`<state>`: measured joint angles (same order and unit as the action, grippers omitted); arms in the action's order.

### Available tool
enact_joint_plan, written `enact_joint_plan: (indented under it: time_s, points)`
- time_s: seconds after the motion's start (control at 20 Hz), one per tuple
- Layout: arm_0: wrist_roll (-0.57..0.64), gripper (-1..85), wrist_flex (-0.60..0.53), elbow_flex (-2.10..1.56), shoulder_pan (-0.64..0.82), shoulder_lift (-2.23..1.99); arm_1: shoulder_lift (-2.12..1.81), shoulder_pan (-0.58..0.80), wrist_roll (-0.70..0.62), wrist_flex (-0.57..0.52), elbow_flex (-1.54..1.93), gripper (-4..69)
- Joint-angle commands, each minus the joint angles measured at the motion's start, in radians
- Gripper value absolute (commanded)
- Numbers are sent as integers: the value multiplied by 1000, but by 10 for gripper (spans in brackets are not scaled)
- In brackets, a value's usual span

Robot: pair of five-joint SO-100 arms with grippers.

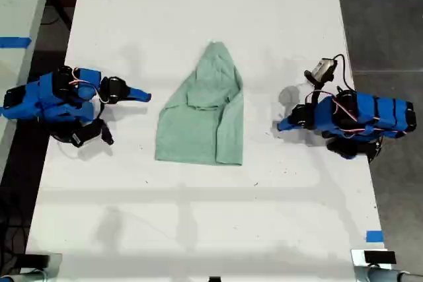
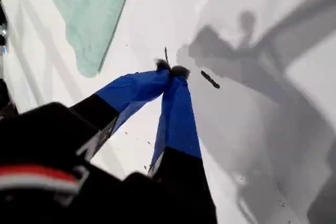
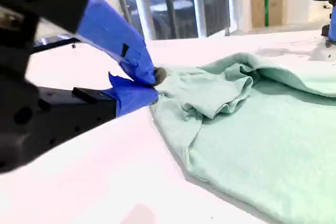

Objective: Fold t shirt

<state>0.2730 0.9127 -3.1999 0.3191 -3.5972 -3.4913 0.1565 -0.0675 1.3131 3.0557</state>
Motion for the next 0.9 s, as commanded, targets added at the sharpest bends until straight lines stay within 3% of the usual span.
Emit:
enact_joint_plan:
  time_s: [0.0,0.45,0.55,0.65,0.75,0.85]
  points:
    - [-25,-1,17,8,8,-6,-14,29,-86,-5,21,1]
    - [-40,-3,-23,46,17,57,-14,67,-72,-2,35,1]
    - [-48,-3,-98,290,-11,457,-14,77,-72,-2,35,1]
    - [-74,-2,-23,666,-31,1025,-14,77,-72,-2,35,1]
    - [-89,142,71,928,-58,1353,-14,77,-72,0,35,1]
    - [-124,198,109,1011,-98,1477,-14,72,-71,2,35,1]
